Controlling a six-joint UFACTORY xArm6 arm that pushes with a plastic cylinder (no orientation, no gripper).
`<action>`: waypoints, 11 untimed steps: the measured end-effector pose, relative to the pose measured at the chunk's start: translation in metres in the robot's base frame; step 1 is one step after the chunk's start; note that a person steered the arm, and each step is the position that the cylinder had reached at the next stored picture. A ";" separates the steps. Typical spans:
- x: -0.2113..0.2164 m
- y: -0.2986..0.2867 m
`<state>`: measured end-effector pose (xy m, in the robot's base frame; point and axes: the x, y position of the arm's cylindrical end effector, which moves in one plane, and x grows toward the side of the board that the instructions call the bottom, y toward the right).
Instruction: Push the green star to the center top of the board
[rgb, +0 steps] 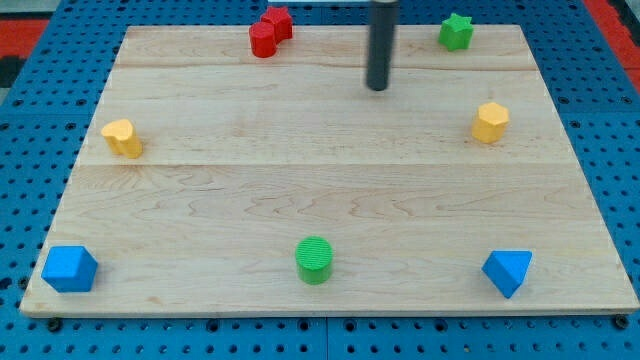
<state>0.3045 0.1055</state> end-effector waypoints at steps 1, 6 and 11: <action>-0.047 0.078; -0.078 0.010; -0.092 -0.126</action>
